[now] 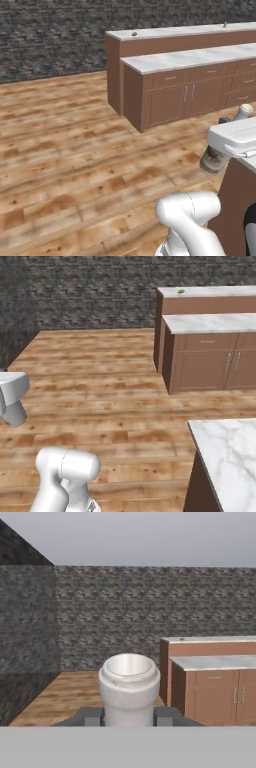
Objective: Open the cabinet directly in front. Then move the liquor and the cup to the dining counter with the candle on it.
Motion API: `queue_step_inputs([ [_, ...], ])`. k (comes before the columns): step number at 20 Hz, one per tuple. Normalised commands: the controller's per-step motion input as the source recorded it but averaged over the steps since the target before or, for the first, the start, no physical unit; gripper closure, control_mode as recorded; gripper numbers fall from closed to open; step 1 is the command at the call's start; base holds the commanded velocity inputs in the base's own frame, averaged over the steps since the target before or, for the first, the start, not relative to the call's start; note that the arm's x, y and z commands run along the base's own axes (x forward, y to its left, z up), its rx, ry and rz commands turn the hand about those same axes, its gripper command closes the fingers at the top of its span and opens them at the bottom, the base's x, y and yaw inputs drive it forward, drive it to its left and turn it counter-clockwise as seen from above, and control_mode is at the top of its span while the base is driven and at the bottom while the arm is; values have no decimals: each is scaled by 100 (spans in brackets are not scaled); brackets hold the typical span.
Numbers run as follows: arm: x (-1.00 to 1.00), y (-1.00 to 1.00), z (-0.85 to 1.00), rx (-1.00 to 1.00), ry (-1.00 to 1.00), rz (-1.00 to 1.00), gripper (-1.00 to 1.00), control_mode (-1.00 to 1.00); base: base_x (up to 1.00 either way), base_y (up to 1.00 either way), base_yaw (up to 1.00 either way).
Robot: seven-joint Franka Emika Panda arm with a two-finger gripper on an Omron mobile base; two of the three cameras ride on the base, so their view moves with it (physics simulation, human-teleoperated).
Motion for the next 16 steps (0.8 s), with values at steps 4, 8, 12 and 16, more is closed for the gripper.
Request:
queue_step_inputs([
  [4, 0, 0, 0, 0, 0, 0, 100, 100, 100, 5, 3],
  [8, 0, 0, 0, 0, 0, 0, 100, 100, 100, 1, 1],
  [12, 0, 0, 0, 0, 0, 0, 100, 100, 100, 1, 0],
  [16, 0, 0, 0, 0, 0, 0, 100, 100, 100, 10, 0],
])
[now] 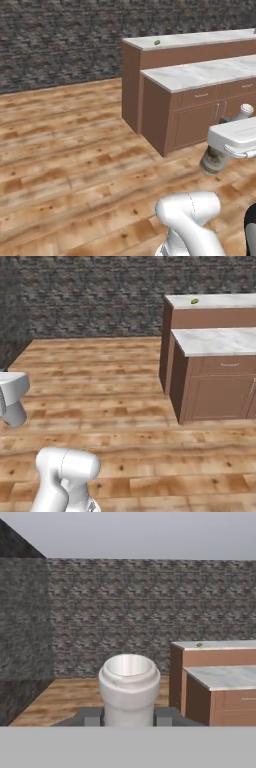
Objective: Open the cabinet directly in front. Then move the liquor and the cup to the dining counter with the candle on it.
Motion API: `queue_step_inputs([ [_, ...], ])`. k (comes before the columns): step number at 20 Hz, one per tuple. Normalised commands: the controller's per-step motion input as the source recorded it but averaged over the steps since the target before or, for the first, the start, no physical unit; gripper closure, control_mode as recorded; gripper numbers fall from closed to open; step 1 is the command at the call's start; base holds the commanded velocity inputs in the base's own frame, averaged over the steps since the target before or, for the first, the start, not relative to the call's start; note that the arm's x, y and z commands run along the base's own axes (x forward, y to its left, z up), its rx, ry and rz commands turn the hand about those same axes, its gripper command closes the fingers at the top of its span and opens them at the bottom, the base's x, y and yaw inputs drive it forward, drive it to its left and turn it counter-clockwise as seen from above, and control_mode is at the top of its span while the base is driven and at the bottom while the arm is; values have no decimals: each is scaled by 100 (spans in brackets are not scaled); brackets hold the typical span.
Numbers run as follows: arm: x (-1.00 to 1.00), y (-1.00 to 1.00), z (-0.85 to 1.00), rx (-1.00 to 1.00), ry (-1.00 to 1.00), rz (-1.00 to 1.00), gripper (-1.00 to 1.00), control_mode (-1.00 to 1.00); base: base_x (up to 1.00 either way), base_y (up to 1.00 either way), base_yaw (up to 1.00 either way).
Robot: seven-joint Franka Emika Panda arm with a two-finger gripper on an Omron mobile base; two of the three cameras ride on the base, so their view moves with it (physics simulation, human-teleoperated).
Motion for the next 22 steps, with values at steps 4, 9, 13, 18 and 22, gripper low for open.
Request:
queue_step_inputs([
  [4, 0, 0, 0, 0, 0, 0, 100, 100, 99, 10, 0],
  [9, 0, 0, 0, 0, 0, 0, 100, 100, 98, 10, 0],
  [13, 0, 0, 0, 0, 0, 0, 100, 100, 96, 8, 0],
  [18, 0, 0, 0, 0, 0, 0, 100, 100, 93, 9, 0],
  [22, 0, 0, 0, 0, 0, 0, 100, 100, 87, 5, 0],
])
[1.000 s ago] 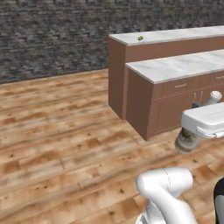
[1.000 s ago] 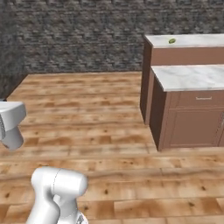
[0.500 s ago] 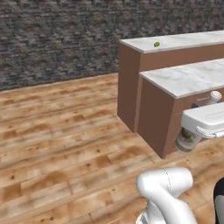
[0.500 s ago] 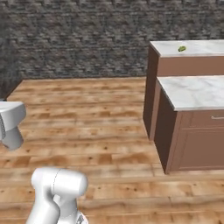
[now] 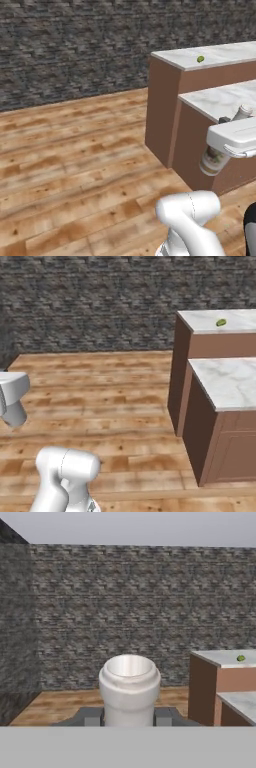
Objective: Open the cabinet directly in front. Then move the liquor and the cup to the dining counter with the candle on it.
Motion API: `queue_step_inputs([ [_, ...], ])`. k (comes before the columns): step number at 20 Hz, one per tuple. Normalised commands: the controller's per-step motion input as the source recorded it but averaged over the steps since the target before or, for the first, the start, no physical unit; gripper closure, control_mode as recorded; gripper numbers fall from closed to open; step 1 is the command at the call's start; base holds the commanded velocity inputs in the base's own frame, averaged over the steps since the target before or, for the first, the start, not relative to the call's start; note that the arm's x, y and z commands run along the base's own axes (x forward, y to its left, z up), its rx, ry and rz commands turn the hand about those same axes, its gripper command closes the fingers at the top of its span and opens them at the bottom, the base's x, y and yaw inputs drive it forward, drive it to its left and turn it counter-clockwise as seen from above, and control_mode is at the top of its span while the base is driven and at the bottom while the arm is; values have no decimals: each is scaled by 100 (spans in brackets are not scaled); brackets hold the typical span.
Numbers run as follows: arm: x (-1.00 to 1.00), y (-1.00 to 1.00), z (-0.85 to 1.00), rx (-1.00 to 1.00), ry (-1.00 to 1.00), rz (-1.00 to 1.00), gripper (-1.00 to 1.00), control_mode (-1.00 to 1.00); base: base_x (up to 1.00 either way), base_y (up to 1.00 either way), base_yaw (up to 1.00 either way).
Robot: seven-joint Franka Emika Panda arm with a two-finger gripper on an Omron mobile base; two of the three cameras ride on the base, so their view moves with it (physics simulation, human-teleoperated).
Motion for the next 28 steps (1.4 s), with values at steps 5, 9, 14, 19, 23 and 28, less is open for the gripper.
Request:
queue_step_inputs([
  [5, 0, 0, 0, 0, 0, 0, 100, 100, 77, 2, 0],
  [9, 0, 0, 0, 0, 0, 0, 100, 100, 75, 1, 0],
  [14, 0, 0, 0, 0, 0, 0, 100, 100, 72, 0, 0],
  [19, 0, 0, 0, 0, 0, 0, 100, 100, 64, 0, 0],
  [23, 0, 0, 0, 0, 0, 0, 100, 100, 72, 0, 0],
  [28, 0, 0, 0, 0, 0, 0, 100, 100, 89, 2, 0],
])
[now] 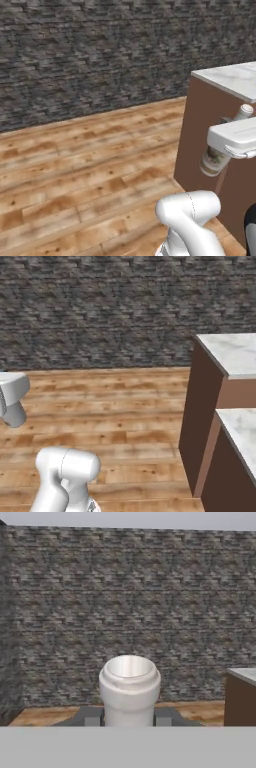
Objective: Open the cabinet directly in front. Then move the liquor and the cup to the dining counter with the candle on it.
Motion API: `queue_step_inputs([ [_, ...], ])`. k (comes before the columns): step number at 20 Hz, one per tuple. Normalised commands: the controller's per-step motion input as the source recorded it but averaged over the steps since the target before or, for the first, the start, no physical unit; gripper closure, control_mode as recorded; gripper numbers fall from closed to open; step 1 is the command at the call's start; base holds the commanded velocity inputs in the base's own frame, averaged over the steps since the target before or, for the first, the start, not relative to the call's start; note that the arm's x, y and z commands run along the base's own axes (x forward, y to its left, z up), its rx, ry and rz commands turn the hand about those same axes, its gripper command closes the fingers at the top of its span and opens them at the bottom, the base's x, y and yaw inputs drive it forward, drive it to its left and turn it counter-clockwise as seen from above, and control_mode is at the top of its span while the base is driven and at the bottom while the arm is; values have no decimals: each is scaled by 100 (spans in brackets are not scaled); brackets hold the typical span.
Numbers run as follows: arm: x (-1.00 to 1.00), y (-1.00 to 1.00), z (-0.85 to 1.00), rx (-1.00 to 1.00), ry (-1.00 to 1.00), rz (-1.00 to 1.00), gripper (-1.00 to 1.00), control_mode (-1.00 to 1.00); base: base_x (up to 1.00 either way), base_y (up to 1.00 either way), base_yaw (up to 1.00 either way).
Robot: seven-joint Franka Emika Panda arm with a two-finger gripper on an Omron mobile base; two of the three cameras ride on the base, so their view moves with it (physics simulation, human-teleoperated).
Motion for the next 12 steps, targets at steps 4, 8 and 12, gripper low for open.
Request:
queue_step_inputs([
  [4, 0, 0, 0, 0, 0, 0, 100, 100, 100, 0, 0],
  [8, 0, 0, 0, 0, 0, 0, 100, 100, 100, 0, -3],
  [12, 0, 0, 0, 0, 0, 0, 100, 100, 100, 0, -7],
])
